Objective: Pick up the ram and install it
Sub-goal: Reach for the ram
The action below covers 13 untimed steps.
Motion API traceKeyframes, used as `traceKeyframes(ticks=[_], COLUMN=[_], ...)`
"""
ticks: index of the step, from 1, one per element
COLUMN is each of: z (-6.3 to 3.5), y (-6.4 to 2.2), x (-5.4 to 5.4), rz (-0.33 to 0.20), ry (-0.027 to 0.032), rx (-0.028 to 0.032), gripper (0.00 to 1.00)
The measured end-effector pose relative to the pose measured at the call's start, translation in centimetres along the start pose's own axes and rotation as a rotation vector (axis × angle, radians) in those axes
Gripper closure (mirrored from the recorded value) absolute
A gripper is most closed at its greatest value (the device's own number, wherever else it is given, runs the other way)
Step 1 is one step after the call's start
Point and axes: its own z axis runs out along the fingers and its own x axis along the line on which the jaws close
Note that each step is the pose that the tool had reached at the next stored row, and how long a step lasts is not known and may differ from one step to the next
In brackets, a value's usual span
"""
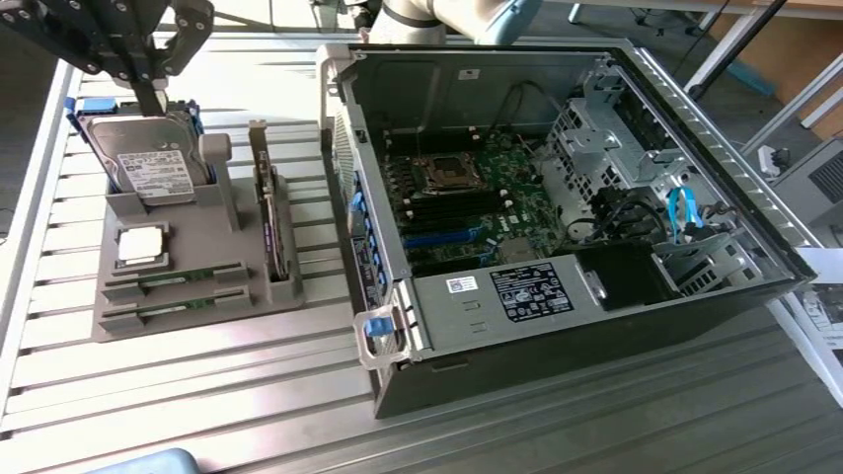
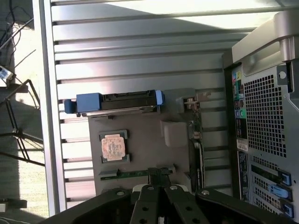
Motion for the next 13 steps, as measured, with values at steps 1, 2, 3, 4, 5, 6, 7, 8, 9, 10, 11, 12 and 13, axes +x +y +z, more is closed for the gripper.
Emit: traceKeyframes(ticks=[1,2,3,4,5,6,7,8,9,10,11,12,13], z=[-0.01,-0.01,-0.03,-0.04,-0.05,-0.06,-0.07,-0.08,-0.09,-0.11,-0.12,-0.13,-0.14], y=[-0.17,-0.36,-0.66,-0.9,-1.12,-1.41,-1.68,-1.95,-2.35,-2.6,-2.85,-3.08,-3.33], x=[0.0,0.0,0.0,-0.1,-0.1,-0.1,-0.1,-0.1,-0.2,-0.2,-0.2,-0.2,-0.3], rz=[0.0,0.0,0.0,0.0,0.0,0.0,0.0,0.0,0.0,0.0,0.0,0.0,0.0], ry=[0.0,0.0,0.0,0.0,0.0001,0.0,0.0,0.0,0.0,0.0,0.0001,0.0001,0.0], rx=[0.0,0.0,0.0,0.0001,0.0001,0.0,0.0,0.0001,0.0,0.0,0.0001,0.0001,0.0], gripper=[0.89,0.89,0.89,0.89,0.89,0.89,0.89,0.89,0.89,0.89,0.89,0.89,0.89])
